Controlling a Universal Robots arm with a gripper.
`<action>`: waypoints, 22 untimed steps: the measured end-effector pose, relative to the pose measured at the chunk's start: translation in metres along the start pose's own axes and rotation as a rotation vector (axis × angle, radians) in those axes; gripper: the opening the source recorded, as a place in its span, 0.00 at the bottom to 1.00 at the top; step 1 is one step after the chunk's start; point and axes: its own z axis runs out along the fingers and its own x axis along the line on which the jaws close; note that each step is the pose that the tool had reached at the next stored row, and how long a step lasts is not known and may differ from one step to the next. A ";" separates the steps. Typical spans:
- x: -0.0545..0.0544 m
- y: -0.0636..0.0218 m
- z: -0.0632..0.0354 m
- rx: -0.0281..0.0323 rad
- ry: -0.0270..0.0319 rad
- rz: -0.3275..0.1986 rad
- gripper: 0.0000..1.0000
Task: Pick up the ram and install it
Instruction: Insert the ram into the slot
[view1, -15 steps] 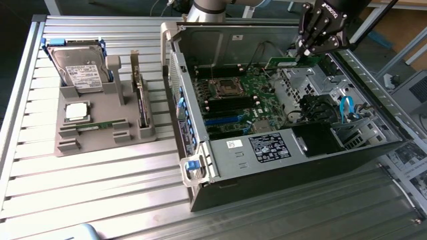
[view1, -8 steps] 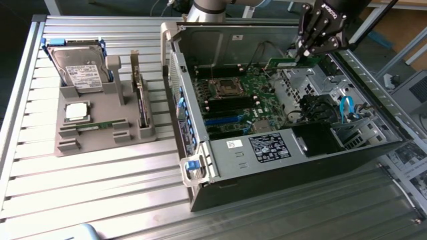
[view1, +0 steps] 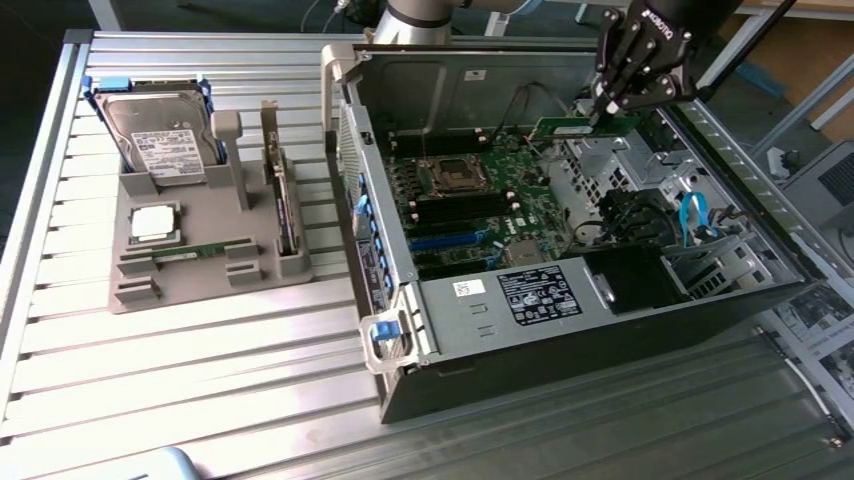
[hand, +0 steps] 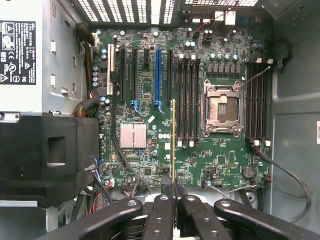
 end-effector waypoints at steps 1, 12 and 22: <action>0.000 0.0000 0.0002 0.0000 0.0000 0.000 0.12; 0.000 -0.0001 0.0025 0.0000 0.0000 0.000 0.12; 0.000 -0.0002 0.0064 0.0000 0.0000 0.000 0.12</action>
